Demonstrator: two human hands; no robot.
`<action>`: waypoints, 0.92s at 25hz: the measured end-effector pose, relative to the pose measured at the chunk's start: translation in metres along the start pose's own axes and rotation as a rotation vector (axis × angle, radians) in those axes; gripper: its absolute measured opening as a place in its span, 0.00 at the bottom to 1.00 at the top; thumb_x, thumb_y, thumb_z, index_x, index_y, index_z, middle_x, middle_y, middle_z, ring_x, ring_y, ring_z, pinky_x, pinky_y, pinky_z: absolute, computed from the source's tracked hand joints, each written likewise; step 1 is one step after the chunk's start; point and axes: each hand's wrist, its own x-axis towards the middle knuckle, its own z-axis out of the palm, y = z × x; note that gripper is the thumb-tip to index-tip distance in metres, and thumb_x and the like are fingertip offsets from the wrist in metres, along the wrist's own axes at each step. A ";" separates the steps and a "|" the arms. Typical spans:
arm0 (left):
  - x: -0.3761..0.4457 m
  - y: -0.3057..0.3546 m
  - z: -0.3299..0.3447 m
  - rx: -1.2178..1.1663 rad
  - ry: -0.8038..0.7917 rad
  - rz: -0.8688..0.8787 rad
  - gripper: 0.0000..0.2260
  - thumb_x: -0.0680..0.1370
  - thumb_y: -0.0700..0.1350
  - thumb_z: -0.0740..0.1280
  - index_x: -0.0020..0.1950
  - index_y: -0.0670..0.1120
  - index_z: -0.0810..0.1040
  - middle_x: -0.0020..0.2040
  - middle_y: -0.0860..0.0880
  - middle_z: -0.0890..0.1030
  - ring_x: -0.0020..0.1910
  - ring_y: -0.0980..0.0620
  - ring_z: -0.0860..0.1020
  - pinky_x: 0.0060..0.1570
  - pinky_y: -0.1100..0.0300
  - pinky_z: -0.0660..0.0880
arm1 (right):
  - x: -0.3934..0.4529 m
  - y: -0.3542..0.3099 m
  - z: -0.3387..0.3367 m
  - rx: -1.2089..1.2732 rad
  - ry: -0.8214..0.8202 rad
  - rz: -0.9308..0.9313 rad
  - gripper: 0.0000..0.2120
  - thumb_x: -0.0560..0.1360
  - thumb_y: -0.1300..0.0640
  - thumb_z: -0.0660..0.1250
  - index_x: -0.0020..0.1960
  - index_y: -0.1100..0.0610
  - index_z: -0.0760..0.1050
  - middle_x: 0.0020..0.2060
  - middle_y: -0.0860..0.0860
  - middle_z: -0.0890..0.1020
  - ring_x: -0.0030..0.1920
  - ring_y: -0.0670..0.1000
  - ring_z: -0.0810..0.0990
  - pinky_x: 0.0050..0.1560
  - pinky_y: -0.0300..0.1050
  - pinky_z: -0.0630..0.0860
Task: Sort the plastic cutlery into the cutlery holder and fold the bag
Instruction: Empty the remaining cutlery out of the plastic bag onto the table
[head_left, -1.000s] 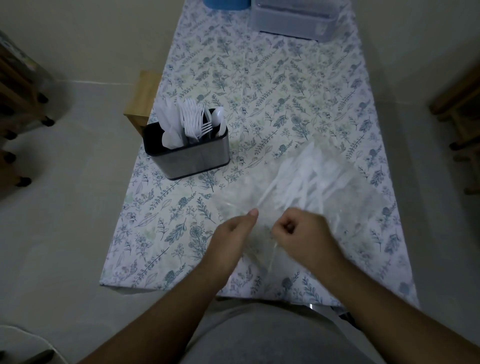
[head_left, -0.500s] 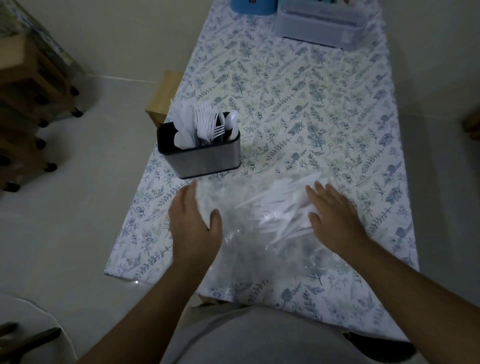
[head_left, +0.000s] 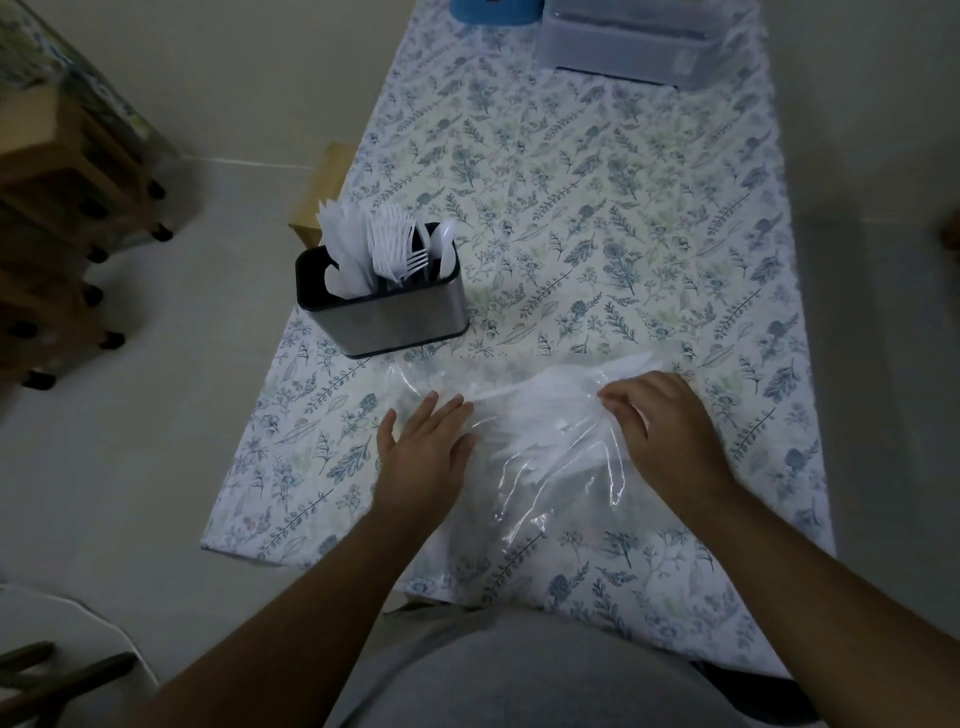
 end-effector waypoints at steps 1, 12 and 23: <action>-0.001 0.001 -0.001 -0.053 -0.006 0.001 0.19 0.84 0.52 0.57 0.75 0.55 0.69 0.76 0.57 0.69 0.79 0.55 0.60 0.77 0.43 0.47 | 0.004 -0.010 -0.009 0.042 0.035 -0.035 0.05 0.77 0.62 0.70 0.51 0.58 0.84 0.42 0.52 0.82 0.47 0.55 0.77 0.51 0.44 0.72; -0.031 0.016 0.002 -0.074 0.111 0.083 0.20 0.82 0.58 0.53 0.67 0.55 0.78 0.67 0.58 0.79 0.72 0.53 0.71 0.76 0.43 0.54 | -0.021 -0.046 -0.027 -0.173 -0.152 0.025 0.17 0.73 0.54 0.67 0.61 0.50 0.81 0.54 0.49 0.80 0.57 0.53 0.75 0.60 0.51 0.69; -0.039 -0.014 0.002 -0.373 -0.067 -0.108 0.23 0.85 0.46 0.57 0.80 0.48 0.60 0.83 0.47 0.49 0.81 0.47 0.45 0.79 0.49 0.49 | -0.050 -0.030 0.021 -0.283 -0.099 0.172 0.15 0.79 0.51 0.58 0.52 0.55 0.82 0.47 0.53 0.82 0.52 0.60 0.79 0.69 0.52 0.62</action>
